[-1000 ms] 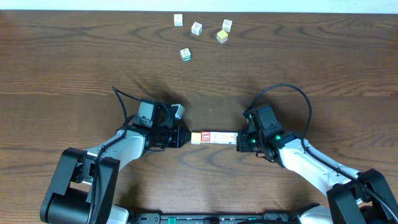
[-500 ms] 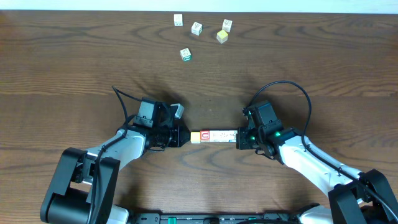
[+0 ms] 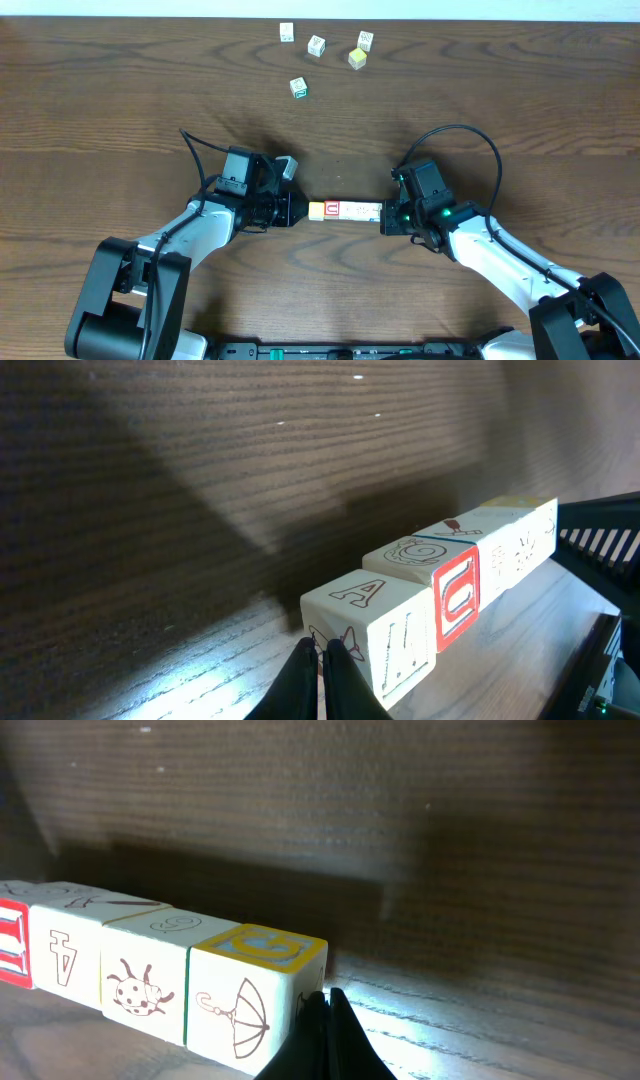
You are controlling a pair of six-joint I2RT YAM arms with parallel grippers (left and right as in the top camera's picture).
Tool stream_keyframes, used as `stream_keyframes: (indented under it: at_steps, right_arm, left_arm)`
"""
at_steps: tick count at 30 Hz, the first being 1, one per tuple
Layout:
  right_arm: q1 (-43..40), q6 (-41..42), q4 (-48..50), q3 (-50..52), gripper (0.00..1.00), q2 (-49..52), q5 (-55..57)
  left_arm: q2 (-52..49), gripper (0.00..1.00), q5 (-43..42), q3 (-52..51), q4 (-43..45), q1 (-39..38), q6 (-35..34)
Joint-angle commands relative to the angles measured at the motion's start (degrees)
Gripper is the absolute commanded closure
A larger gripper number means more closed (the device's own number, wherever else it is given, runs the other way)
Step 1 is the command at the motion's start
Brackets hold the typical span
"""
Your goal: Lift 5 blocks
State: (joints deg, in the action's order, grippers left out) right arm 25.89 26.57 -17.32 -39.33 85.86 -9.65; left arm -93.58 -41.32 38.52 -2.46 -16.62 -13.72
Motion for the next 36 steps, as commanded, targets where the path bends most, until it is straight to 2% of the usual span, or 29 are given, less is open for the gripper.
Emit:
stream_keyframes:
  at_steps: [1,36]
  right_arm:
    - [5.07,-0.9,1.6,-4.85,0.99,-0.9,-19.78]
    - [5.09,-3.48,-3.37,-11.17,0.99,-0.9,-17.42]
  left_arm:
    - [-0.26,0.93,-12.2,3.06,1.2,-3.89,-0.57]
    - [1.84,0.93,-12.17,6.71,-1.81,-3.87,-0.57]
